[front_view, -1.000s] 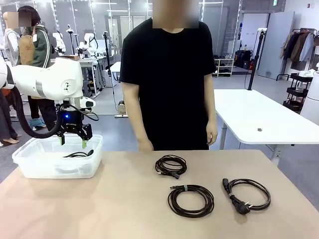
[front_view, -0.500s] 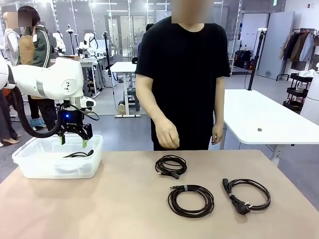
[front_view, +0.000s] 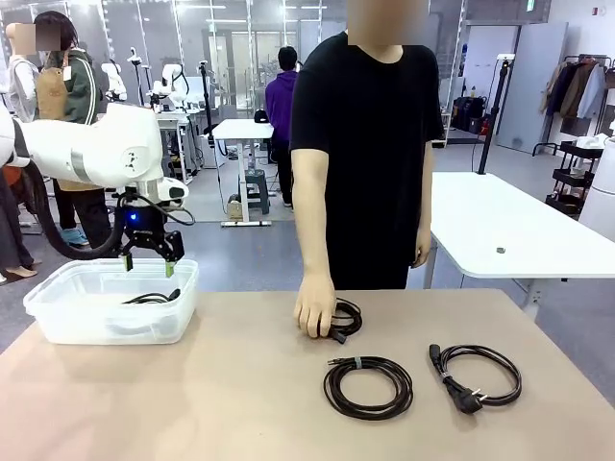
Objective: Organize and store the cables.
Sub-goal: Place the Power Cable into the Organizing box.
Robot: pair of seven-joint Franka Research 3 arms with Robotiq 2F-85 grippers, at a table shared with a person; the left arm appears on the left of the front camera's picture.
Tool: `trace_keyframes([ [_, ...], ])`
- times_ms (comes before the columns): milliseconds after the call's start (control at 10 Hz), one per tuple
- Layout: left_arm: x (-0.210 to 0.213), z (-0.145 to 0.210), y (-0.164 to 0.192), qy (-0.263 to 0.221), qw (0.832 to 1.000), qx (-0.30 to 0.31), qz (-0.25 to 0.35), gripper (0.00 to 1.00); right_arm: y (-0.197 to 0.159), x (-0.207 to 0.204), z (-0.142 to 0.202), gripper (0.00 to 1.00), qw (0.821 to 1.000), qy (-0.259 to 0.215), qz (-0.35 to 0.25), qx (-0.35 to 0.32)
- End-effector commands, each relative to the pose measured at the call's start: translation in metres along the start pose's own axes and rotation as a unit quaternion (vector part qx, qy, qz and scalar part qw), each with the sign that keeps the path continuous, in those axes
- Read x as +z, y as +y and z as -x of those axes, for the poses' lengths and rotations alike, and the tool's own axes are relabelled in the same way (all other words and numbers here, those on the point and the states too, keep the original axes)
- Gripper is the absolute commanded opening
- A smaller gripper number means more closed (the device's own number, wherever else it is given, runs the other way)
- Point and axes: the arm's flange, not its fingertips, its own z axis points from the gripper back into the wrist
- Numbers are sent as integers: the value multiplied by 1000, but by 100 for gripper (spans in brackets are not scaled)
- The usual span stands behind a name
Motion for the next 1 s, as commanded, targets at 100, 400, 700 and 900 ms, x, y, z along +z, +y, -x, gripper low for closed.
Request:
trace_keyframes([
  [100, 38, 87, 27, -94, 986, -81, 111, 100, 0, 2, 1, 100, 1000, -7, -2, 9],
  [400, 63, 171, 78, -189, 937, -161, 244, 100, 0, 2, 1, 100, 1000, -7, -2, 9],
  [700, 44, 236, 115, -317, 868, -266, 275, 100, 0, 2, 1, 100, 1000, -7, -2, 9],
  [900, 30, 280, 123, -376, 846, -303, 227, 100, 0, 2, 1, 100, 1000, -7, -2, 9],
])
